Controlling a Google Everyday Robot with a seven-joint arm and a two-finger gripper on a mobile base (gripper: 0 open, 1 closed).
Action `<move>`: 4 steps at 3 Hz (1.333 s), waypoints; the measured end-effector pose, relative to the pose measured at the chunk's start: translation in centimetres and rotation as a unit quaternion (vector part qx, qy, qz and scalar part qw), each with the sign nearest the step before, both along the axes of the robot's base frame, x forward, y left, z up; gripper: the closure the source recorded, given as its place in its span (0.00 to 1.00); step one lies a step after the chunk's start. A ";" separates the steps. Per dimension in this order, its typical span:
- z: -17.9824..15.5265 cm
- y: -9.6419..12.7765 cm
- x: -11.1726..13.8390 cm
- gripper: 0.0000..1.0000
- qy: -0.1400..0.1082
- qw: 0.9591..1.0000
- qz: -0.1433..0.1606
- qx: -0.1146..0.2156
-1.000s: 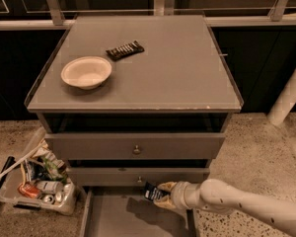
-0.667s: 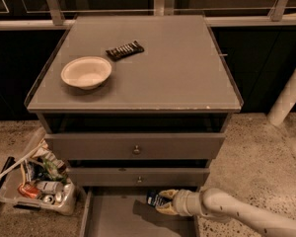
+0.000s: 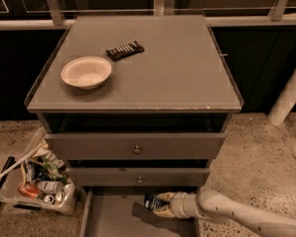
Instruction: Place rxbar blueberry into bottom drawer
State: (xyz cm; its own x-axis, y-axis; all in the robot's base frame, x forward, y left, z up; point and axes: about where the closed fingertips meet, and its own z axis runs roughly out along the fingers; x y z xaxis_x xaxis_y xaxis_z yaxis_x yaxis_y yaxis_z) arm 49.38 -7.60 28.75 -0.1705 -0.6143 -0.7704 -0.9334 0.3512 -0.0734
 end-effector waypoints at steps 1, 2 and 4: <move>-3.7 1.4 -0.5 1.00 0.009 1.000 0.006 -0.012; -6.9 2.4 -0.8 1.00 0.010 1.000 0.009 -0.011; -12.5 3.2 0.5 1.00 -0.003 1.000 -0.005 -0.006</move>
Offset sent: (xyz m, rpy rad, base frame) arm -0.0097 0.0325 -0.1087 -0.0249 0.0180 0.0201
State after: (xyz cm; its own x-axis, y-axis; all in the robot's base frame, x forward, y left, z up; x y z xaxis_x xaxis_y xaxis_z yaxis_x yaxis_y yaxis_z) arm 49.89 -4.43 16.26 -0.1729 -0.6219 -0.7638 -0.9292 0.3601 -0.0828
